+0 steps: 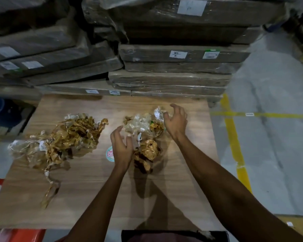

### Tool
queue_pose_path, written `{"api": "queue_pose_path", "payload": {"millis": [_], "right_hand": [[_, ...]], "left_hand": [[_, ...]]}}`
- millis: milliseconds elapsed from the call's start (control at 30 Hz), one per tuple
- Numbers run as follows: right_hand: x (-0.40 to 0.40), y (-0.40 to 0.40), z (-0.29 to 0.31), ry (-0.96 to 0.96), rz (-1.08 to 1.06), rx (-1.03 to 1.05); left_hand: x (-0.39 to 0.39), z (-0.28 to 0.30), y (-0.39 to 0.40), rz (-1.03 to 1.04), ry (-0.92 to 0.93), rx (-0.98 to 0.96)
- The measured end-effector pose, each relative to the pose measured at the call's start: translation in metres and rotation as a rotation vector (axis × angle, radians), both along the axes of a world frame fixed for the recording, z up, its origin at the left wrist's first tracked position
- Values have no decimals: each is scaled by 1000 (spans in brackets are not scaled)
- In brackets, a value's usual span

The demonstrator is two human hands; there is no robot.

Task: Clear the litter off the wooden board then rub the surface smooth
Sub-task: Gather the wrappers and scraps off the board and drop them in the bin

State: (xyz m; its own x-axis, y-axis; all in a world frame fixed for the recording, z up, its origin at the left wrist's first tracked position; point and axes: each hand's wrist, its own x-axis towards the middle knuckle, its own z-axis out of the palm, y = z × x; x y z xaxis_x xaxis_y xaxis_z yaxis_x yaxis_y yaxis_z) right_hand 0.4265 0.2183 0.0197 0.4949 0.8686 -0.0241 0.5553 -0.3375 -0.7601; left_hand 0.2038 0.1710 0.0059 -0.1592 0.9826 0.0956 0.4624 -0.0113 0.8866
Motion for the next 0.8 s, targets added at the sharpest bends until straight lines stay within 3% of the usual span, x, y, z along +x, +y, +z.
{"api": "queue_pose_path", "payload": {"millis": [100,233,367,533,800], "right_hand": [[3,24,-17,1,203,-177],[-5,21,-52,61,412,-300],[-16,-15,-76,40,387,-206],[-22,-71,-93,179,334,-28],[-47,-120,-109,118,217,44]], "left_hand": [[8,0,29,-11,60,-1],[15,-11,70,-188,193,-231],[13,-24,78,-321,254,-389],[-10,-46,46,-434,327,-267],[-43,-71,-29,-409,249,-174]]}}
